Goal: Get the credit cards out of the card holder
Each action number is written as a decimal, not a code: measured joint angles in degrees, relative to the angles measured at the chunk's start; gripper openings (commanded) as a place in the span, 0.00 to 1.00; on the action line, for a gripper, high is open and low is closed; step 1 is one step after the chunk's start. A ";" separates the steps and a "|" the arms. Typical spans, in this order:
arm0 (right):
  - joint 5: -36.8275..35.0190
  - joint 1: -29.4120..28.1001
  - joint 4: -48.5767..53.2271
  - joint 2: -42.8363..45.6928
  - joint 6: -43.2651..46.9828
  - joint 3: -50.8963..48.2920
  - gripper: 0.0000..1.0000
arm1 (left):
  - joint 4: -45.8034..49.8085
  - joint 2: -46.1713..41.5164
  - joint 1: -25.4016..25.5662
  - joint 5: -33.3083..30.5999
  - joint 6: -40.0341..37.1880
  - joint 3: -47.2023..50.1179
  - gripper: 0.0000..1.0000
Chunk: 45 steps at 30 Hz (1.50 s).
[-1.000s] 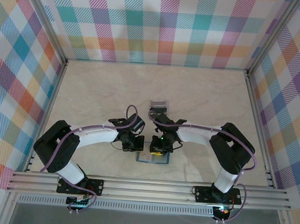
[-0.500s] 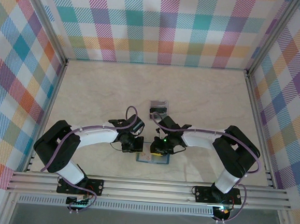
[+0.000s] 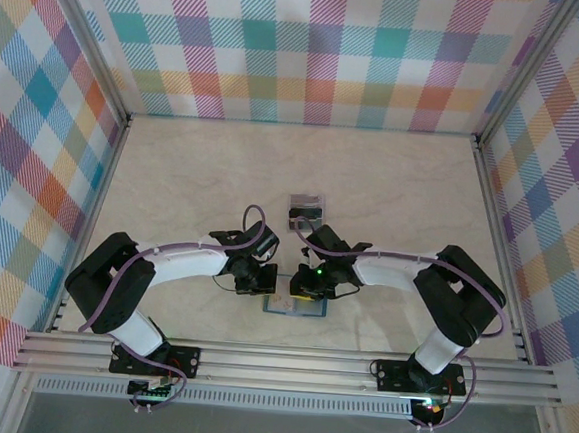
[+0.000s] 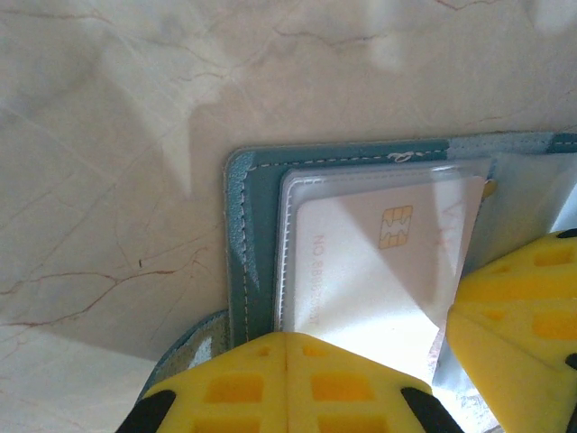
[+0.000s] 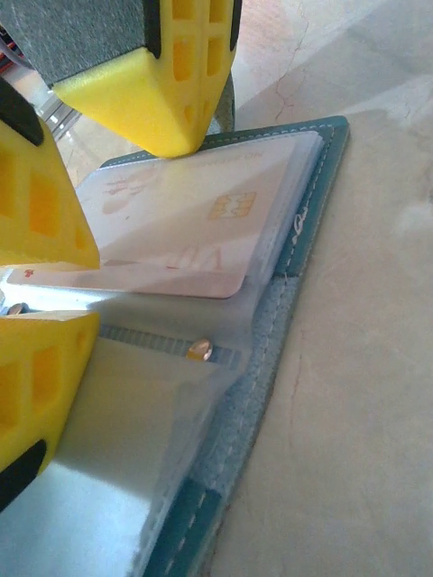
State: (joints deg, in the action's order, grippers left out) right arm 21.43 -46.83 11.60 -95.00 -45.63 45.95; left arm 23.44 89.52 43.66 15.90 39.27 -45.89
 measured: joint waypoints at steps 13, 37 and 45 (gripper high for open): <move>0.74 0.00 -1.86 -0.52 -0.28 -0.55 0.21 | -0.02 0.11 0.00 0.07 0.00 0.00 0.07; -2.71 0.09 4.92 -0.83 1.18 2.64 0.16 | -2.08 -1.57 0.04 0.02 1.97 2.27 0.07; 1.84 1.11 2.38 -2.80 2.40 3.17 0.22 | -0.92 -4.48 0.07 -0.50 3.41 3.98 0.09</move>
State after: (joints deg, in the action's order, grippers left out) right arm 23.27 -45.71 13.98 -97.80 -43.22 49.12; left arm 22.52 85.03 43.72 15.40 42.68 -41.91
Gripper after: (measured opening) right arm 0.211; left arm 0.087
